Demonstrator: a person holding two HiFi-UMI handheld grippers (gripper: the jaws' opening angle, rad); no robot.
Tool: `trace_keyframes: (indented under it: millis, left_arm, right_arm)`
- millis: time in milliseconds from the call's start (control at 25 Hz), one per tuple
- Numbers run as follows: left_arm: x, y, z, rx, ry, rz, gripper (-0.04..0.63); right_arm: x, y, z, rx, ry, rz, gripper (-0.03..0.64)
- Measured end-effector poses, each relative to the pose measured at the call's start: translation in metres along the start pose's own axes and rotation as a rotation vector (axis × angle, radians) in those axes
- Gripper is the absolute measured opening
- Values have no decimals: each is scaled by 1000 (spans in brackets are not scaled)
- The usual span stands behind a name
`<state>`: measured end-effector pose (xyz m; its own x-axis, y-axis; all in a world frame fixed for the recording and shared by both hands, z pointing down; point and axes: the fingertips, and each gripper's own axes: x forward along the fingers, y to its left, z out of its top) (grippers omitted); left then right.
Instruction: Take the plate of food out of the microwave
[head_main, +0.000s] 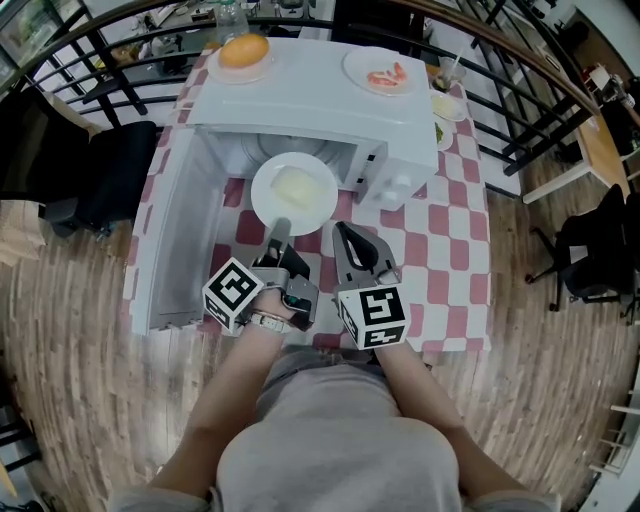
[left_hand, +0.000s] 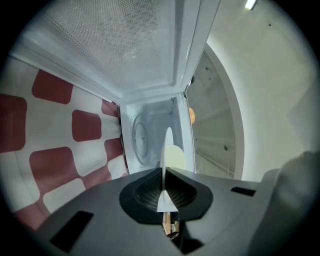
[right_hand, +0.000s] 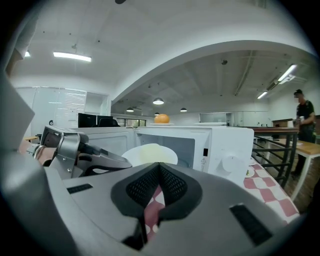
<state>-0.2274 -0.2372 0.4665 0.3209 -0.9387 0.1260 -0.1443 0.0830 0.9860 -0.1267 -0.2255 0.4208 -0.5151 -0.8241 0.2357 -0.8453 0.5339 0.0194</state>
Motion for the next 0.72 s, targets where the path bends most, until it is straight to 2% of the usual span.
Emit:
trace_keyframes:
  millis: [440, 560, 720]
  left_arm:
    - [-13, -14, 2, -57, -90, 4, 12]
    - [-14, -17, 3, -36, -94, -2, 12]
    - [-13, -20, -2, -50, -92, -17, 12]
  right_arm:
    - [-3, -2, 7, -16, -5, 23, 21]
    - [-3, 3, 8, -24, -13, 37, 23]
    - [-3, 4, 13, -31, -33, 45, 23]
